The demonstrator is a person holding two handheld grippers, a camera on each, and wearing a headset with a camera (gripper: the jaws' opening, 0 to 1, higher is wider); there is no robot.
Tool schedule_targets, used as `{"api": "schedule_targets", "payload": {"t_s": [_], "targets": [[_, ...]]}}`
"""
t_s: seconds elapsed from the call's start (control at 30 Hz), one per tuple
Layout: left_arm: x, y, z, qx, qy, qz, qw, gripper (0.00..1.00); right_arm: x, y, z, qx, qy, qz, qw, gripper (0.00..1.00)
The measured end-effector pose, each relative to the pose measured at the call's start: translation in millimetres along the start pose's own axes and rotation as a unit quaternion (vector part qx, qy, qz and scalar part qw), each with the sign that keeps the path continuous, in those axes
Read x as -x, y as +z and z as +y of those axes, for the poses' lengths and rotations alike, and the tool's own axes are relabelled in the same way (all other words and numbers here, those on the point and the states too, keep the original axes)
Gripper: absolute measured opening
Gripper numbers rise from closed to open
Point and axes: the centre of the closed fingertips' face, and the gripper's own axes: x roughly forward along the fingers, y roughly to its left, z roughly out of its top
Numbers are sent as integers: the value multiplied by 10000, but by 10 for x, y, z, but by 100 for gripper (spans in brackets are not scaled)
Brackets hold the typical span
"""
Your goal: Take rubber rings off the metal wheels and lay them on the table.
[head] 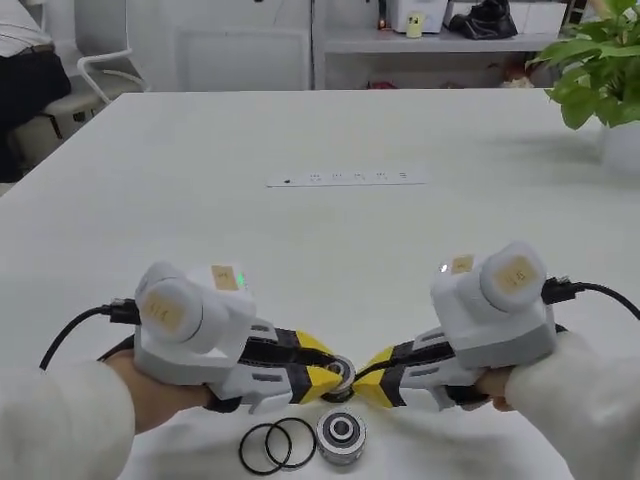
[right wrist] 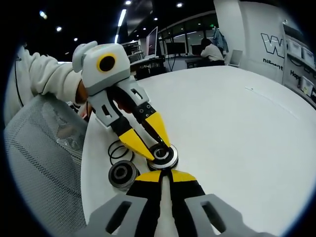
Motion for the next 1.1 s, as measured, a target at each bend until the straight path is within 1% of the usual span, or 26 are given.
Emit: {"api": "schedule_targets", "payload": {"t_s": [0.07, 0.13, 0.17, 0.33, 0.57, 0.63, 0.67, 0.83, 0.9, 0.97, 1.0, 1.03, 1.1], "targets": [[-1, 0, -1, -16, 4, 6, 10000, 13, -4, 7, 4, 117, -22, 28, 9999, 2], [0, 0, -1, -9, 4, 3, 10000, 13, -8, 6, 3, 89, -36, 38, 9999, 2], [-1, 0, 0, -11, 3, 1, 10000, 13, -7, 6, -2, 6, -47, 33, 10000, 2], [-2, 1, -1, -35, 9, -2, 10000, 13, -5, 9, -26, 11, -124, 52, 9999, 0], [-5, -1, -6, -76, 8, 6, 10000, 12, 24, 13, -65, -256, -208, 37, 9994, 0], [-3, -3, -9, -96, 9, 13, 10000, 12, 43, 41, -95, -359, -243, -11, 9991, 0], [0, -4, -9, -105, 11, 15, 9999, 12, 57, 71, -106, -429, -234, -84, 9988, 0], [-1, -4, -12, -117, 8, 22, 9999, 12, 57, 64, -115, -599, -263, -93, 9978, 0], [1, -5, -14, -120, 10, 24, 9999, 12, 64, 71, -121, -774, -259, -132, 9966, 0], [1, -6, -14, -121, 11, 26, 9999, 12, 79, 122, -112, -953, -236, -276, 9948, 0], [2, -6, -14, -120, 11, 26, 9999, 12, 88, 146, -115, -1029, -227, -305, 9940, 0], [1, -7, -13, -121, 13, 26, 9999, 12, 86, 149, -103, -1073, -212, -298, 9936, 0], [2, -8, -14, -130, 14, 29, 9999, 12, 75, 151, -83, -1014, -234, -288, 9942, 0]]}}
